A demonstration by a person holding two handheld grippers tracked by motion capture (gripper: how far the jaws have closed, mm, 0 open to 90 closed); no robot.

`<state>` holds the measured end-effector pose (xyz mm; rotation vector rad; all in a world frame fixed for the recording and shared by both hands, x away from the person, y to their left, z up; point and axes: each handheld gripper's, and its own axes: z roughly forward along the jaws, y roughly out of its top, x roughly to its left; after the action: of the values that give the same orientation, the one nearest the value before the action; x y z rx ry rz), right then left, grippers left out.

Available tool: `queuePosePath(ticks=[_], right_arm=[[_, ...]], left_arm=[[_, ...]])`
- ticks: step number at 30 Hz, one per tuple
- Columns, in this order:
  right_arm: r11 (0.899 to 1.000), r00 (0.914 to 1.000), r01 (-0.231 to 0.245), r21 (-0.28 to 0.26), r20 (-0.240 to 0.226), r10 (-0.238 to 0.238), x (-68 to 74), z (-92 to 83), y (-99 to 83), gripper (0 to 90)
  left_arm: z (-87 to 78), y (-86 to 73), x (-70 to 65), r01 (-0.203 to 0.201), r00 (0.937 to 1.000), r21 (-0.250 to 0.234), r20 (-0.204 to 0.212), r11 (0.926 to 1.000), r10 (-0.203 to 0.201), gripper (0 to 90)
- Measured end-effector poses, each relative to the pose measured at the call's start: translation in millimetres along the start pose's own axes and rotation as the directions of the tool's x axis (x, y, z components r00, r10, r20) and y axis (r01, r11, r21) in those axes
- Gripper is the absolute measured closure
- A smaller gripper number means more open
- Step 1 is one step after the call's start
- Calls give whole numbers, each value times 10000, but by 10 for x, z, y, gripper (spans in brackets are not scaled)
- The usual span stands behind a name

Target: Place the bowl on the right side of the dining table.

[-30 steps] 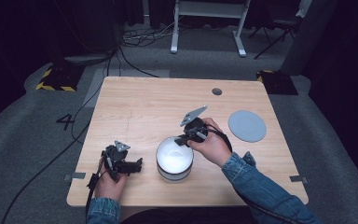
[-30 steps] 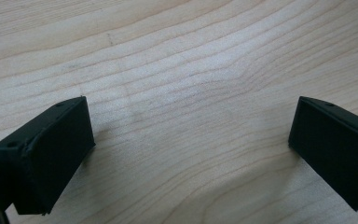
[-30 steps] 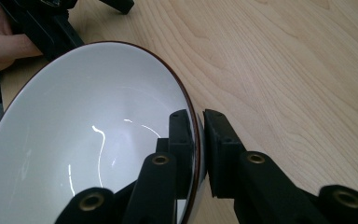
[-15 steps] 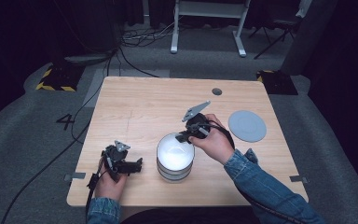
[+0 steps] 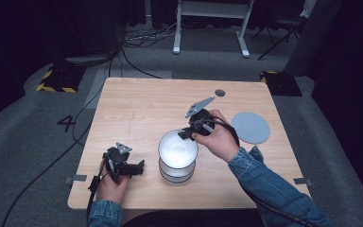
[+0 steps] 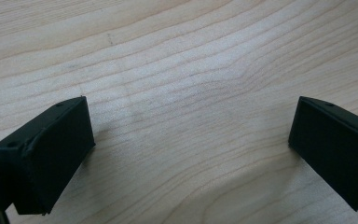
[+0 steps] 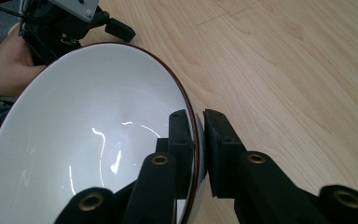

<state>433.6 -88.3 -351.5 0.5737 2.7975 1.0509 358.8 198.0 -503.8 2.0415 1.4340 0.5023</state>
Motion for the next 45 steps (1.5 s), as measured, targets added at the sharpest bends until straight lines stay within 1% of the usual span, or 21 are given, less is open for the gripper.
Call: queuePosePath(ticks=[8, 10, 11, 12, 15, 18, 20, 23, 24, 27, 30, 31, 32, 33, 34, 36, 38, 40, 43, 44, 45], right_arm=[[9999, 9999, -34, -155, 157, 36, -39, -113, 46, 819], [9998, 9996, -32, -206, 285, 38, -73, -179, 68, 818], [9998, 9996, -32, -206, 285, 38, -73, -179, 68, 818], [9997, 9992, -124, -224, 372, 133, -93, -221, 81, 819], [9995, 9989, -134, -299, 447, 148, -117, -254, 94, 818], [9990, 9981, -170, -410, 588, 194, -178, -332, 117, 819], [9990, 9979, -205, -397, 607, 229, -187, -346, 120, 818], [9988, 9969, -221, -445, 741, 253, -241, -398, 127, 818], [9984, 9959, -305, -472, 838, 344, -277, -432, 128, 818], [9979, 9949, -387, -520, 906, 433, -322, -464, 124, 818], [9972, 9916, -540, -513, 1150, 596, -407, -538, 114, 818], [9972, 9916, -540, -513, 1150, 596, -407, -538, 114, 818], [9968, 9894, -601, -527, 1294, 665, -452, -581, 104, 818], [9968, 9894, -601, -527, 1294, 665, -452, -581, 104, 818], [9963, 9882, -636, -583, 1355, 710, -504, -621, 89, 818], [9957, 9869, -728, -567, 1400, 802, -518, -639, 83, 818], [9942, 9826, -868, -629, 1590, 958, -591, -706, 59, 818], [9935, 9810, -943, -642, 1642, 1037, -614, -728, 49, 818], [9915, 9742, -1082, -726, 1911, 1204, -720, -818, 12, 818], [9914, 9718, -1127, -666, 2007, 1239, -738, -838, 6, 818], [9914, 9718, -1127, -666, 2007, 1239, -738, -838, 6, 818]], left_arm=[[0, 0, 0, -1, 10000, 2, -1, 10000, 1, 1], [0, 0, 0, 1, 10000, 1, 3, 10000, -1, 1], [0, 0, 0, 1, 10000, 1, 3, 10000, -1, 1], [0, 0, 0, -1, 10000, 2, 3, 10000, 1, 1], [0, 0, 0, 0, 10000, 0, 1, 10000, 0, 1], [0, 0, 0, 0, 10000, 1, 2, 10000, 0, 1], [0, 0, 0, -2, 10000, 2, 1, 10000, 2, 1], [0, -1, 0, 2, 10000, 0, 3, 10000, -2, 1], [0, -1, 0, 2, 10000, 3, 2, 10000, -2, 1], [0, -1, 0, 2, 10000, 2, 7, 10000, -2, 1], [0, 0, 0, 0, 10000, 3, 3, 10000, 0, 1], [0, 0, 0, 1, 10000, 2, 1, 10000, -1, 1], [0, 0, 0, -1, 10000, 3, 3, 10000, 1, 1], [0, 0, 0, -1, 10000, 3, 3, 10000, 1, 1], [0, 0, 0, 2, 10000, 0, 2, 10000, -2, 1], [0, 0, 0, 1, 10000, 1, 2, 10000, -1, 1], [0, 0, 0, 3, 10000, 0, 3, 10000, -3, 1], [0, 0, 0, 5, 10000, 0, 4, 10000, -5, 1], [0, 0, 0, 3, 10000, -1, 3, 10000, -3, 1], [0, 0, 0, 2, 10000, 3, 3, 10000, -2, 1], [0, 0, 0, 2, 10000, 3, 3, 10000, -2, 1]])
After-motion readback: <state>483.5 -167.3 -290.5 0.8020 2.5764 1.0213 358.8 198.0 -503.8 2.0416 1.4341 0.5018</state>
